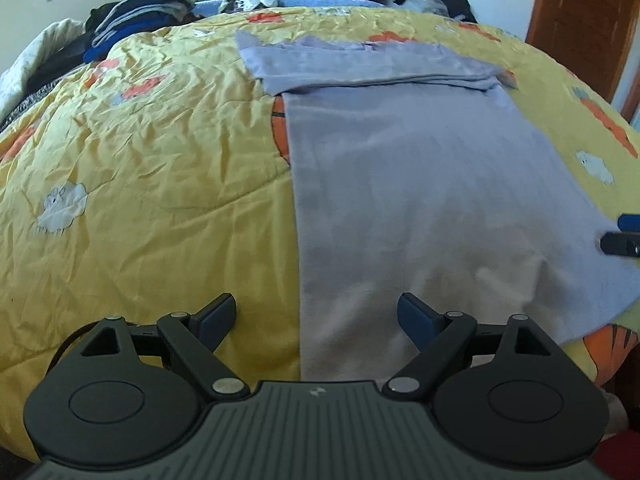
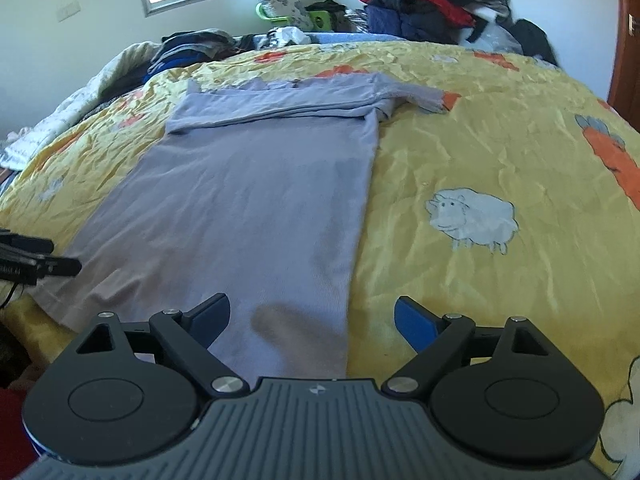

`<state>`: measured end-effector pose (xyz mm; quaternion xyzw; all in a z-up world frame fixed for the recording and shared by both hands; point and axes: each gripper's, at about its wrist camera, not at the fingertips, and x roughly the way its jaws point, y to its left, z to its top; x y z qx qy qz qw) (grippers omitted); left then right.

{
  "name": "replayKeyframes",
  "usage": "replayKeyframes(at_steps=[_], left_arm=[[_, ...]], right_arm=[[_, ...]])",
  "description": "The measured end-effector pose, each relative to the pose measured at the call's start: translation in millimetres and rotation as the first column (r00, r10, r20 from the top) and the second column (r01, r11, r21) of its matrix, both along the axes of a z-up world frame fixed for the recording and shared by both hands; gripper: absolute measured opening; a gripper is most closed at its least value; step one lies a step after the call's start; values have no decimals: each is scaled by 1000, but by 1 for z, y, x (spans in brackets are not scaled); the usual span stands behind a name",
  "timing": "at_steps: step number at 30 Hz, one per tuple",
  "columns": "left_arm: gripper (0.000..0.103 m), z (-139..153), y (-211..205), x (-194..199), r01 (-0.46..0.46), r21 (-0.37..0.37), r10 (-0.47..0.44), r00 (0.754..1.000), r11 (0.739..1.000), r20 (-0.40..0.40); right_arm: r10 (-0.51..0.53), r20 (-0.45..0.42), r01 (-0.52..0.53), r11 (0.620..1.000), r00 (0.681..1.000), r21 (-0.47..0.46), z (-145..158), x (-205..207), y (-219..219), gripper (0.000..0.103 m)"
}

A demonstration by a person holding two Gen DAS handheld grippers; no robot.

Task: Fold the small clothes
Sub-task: 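Move both open grippers over the sweater body toward its hem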

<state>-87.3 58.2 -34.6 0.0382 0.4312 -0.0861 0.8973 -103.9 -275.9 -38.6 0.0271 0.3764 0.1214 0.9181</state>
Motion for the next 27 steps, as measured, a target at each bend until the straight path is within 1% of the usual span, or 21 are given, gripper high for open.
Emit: replayKeyframes(at_steps=[4, 8, 12, 16, 21, 27], left_arm=[[89, 0, -1, 0, 14, -12, -14, 1000, 1000, -13], [89, 0, -2, 1, 15, -21, -15, 1000, 1000, -19], [89, 0, -2, 2, 17, -30, -18, 999, 999, -29], [89, 0, -3, 1, 26, -32, -27, 999, 999, -30], [89, 1, -7, -3, 73, -47, -75, 997, 996, -31], [89, 0, -10, -5, 114, -55, -116, 993, 992, -37]], right_arm=[[-15, -13, 16, 999, 1000, 37, 0, 2, -5, 90], [-5, -21, 6, 998, 1000, 64, 0, 2, -8, 89], [-5, -24, 7, 997, 1000, 76, -1, 1, -11, 88], [-20, -28, 22, 995, 999, 99, -2, 0, -19, 84], [-12, -41, 17, 992, 999, 125, -2, -2, -28, 80], [20, -81, -4, 980, 997, 197, -1, -8, -47, 73]])
